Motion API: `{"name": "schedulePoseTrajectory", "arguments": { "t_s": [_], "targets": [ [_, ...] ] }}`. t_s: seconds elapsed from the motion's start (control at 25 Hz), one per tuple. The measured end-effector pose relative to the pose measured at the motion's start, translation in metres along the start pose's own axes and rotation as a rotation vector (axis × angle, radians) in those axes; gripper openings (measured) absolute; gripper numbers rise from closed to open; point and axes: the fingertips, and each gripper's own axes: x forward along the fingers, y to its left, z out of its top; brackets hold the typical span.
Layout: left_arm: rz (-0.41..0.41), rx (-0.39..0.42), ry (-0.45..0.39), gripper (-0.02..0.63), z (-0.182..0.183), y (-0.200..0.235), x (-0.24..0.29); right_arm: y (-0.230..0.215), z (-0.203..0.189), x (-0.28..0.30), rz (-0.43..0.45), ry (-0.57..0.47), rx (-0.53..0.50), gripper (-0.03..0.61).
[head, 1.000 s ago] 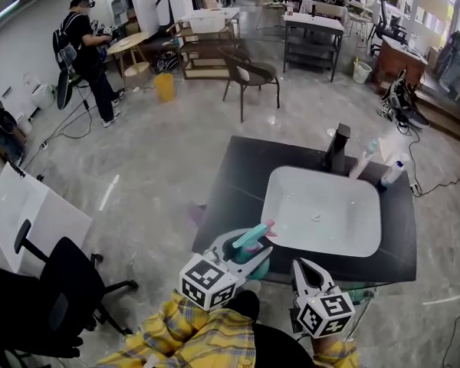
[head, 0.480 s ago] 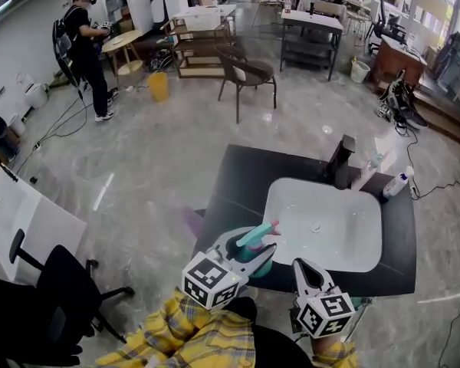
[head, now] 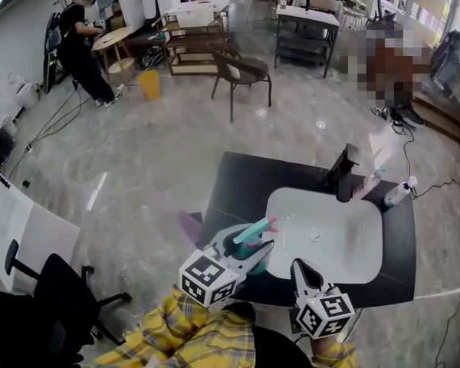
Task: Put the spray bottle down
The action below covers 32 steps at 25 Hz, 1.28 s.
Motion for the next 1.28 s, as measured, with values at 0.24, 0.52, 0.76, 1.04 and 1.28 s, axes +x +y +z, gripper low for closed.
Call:
{"name": "schedulePoseTrajectory", "arguments": {
  "t_s": [0.24,0.52,0.76,1.04,1.28],
  "targets": [
    [-0.007,0.000,0.002,0.204,0.004,0.025,0.009,-0.003,0.009,0.025,-0.003,0.004,-0.008,0.006],
    [0.026,0.002,0.004,0.204,0.005,0.052,0.023,-0.011,0.025,0.050,0.023,-0.010,-0.023,0.006],
    [0.094,-0.008,0.003,0.204,0.010,0.064,0.032,-0.019,0.039,0.057,0.059,-0.002,-0.046,0.006],
    [0.152,0.013,0.015,0.204,0.007,0.073,0.040,-0.031,0.043,0.061,0.086,0.007,-0.043,0.006],
    [0.187,0.011,0.015,0.204,0.004,0.086,0.044,-0.033,0.043,0.068,0.107,0.021,-0.041,0.006]
  ]
}}
